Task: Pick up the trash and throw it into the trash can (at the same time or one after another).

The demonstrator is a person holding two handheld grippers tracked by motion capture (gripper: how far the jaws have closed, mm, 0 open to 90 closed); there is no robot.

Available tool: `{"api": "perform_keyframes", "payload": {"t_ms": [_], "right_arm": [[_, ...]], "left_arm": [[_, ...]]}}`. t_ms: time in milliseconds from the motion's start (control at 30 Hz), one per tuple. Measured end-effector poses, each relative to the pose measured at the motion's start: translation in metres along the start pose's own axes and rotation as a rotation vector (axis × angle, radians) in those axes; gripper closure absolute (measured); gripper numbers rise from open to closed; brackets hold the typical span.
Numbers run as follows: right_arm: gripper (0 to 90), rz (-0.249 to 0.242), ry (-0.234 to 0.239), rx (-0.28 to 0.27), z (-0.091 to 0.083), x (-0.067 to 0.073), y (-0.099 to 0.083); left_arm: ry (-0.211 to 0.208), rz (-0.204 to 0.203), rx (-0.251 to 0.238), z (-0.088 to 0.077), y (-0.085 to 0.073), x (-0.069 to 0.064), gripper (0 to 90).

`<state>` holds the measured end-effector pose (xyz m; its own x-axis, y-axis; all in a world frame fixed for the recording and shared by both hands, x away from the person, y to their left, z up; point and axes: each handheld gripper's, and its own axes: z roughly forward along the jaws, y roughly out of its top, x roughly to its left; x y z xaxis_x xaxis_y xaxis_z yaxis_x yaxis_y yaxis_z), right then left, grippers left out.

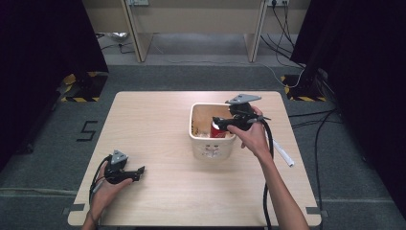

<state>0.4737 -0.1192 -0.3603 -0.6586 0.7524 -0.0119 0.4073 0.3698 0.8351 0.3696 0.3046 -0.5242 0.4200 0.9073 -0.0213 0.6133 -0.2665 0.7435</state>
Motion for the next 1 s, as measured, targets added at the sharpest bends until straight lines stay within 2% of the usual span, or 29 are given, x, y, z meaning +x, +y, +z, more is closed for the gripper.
{"api": "perform_keyframes", "payload": {"t_ms": [233,467,700,1000], "right_arm": [[22.9,0.011,-0.036,-0.028,-0.022,-0.014,-0.004],[25.8,0.028,-0.085,-0.032,-0.040,-0.031,-0.016],[28.6,0.061,-0.117,-0.029,-0.049,-0.046,-0.029],[31.2,0.064,-0.138,0.008,-0.055,-0.058,-0.048]], "left_arm": [[-0.001,-0.001,0.000,0.000,0.000,0.000,14.8],[0.000,-0.001,0.000,0.000,0.000,0.000,14.8],[0.000,-0.001,0.000,0.000,0.000,0.000,14.8],[0.000,-0.001,0.000,0.000,0.000,0.000,14.7]]}}
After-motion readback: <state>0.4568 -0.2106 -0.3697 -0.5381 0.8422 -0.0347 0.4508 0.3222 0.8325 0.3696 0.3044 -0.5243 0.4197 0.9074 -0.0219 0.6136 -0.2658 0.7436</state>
